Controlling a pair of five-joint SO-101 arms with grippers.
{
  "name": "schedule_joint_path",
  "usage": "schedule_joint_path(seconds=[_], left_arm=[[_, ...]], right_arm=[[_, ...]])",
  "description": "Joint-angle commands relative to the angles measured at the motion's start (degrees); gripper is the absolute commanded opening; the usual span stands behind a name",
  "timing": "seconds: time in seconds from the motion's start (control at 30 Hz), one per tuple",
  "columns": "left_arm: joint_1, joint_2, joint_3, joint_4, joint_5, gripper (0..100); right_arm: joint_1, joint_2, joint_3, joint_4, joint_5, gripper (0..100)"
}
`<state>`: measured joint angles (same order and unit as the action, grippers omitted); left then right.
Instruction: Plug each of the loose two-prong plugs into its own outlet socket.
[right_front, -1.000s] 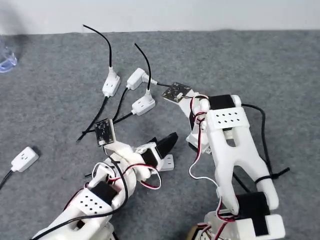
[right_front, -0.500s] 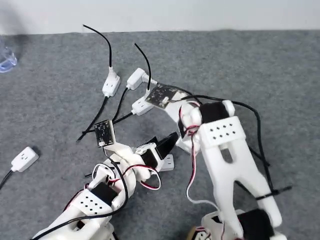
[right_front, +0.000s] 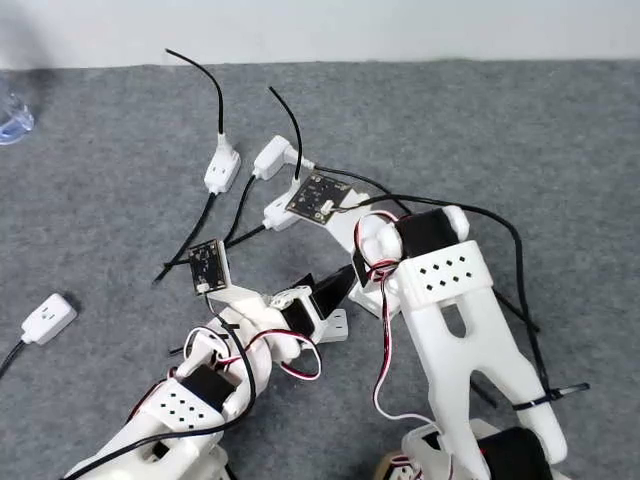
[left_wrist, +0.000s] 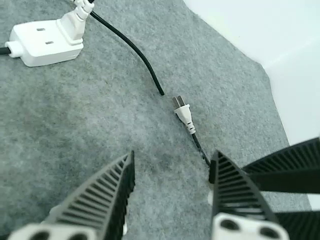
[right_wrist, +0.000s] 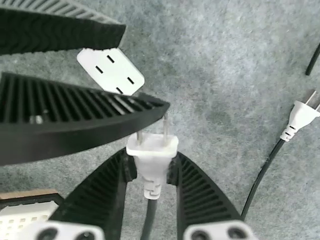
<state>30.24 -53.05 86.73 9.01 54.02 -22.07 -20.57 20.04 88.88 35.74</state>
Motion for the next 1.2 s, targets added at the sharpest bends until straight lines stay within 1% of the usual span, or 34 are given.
schedule_joint_path(seconds=[0.0,0.27,0.43,0.77,0.9,1.17], left_arm=[[0.1,-1.1,-0.6,-0.3,-0.7,23],[-0.3,-1.1,-0.6,-0.3,-0.7,23],[-2.0,-1.1,-0.7,-0.3,-0.7,23],[-2.0,-1.1,-0.5,-0.2,-0.7,23],[-1.9,-1.1,-0.5,-0.2,-0.7,23],[-1.9,-1.1,-0.5,-0.2,-0.7,23]], right_arm=[[-2.6,-3.1,-0.6,1.1,-1.8,0.8],[-7.0,-11.6,-0.6,3.9,-2.4,0.8],[-7.0,-13.3,-0.5,4.8,-3.3,0.8],[-6.8,-13.7,-0.8,4.1,-3.4,0.8],[-6.7,-13.7,-3.3,4.2,-4.7,0.8],[-6.8,-13.7,-4.6,4.1,-4.6,0.8]])
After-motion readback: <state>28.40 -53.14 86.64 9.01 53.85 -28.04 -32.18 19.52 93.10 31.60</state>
